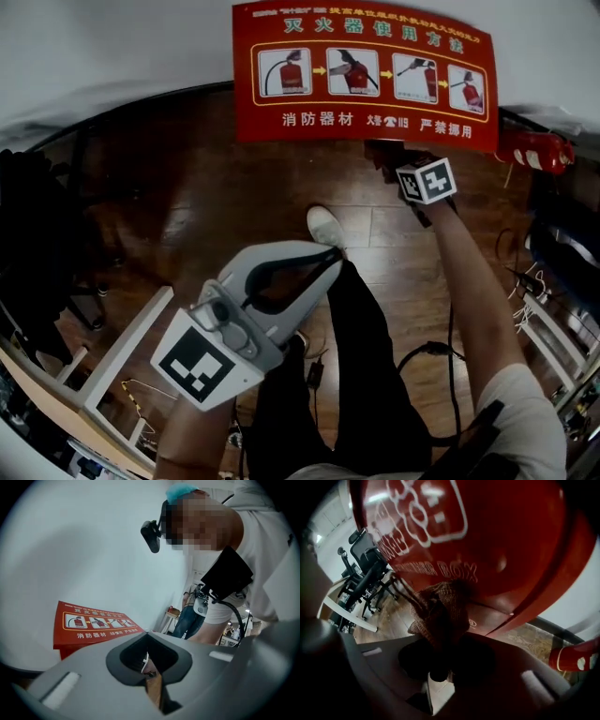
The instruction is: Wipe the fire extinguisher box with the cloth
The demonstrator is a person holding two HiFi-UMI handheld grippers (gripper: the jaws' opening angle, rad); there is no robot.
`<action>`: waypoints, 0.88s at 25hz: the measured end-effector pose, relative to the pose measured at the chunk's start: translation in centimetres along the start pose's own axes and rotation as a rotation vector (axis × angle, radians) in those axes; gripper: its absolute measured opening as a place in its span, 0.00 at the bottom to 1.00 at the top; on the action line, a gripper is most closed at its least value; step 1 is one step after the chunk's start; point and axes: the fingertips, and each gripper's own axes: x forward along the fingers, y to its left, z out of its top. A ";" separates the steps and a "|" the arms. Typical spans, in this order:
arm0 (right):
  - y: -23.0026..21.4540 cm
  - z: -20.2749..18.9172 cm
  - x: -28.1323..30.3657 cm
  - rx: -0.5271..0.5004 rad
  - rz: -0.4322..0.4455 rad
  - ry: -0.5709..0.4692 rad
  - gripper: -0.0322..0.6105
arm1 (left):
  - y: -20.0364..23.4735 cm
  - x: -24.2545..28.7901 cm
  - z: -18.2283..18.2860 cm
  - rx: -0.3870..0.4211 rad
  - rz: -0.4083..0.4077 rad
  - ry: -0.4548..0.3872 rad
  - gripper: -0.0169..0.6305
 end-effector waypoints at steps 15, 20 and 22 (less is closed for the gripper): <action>4.6 -3.8 1.2 -0.123 -0.005 0.093 0.18 | 2.2 -4.0 -2.7 -0.005 0.074 -0.030 0.03; 10.1 2.2 -8.0 -0.148 0.022 -0.106 0.18 | 0.6 -6.4 -0.9 0.003 0.091 -0.057 0.03; 11.7 4.7 -11.4 -0.148 0.022 -0.190 0.18 | -0.4 -7.2 0.0 -0.001 0.092 -0.069 0.03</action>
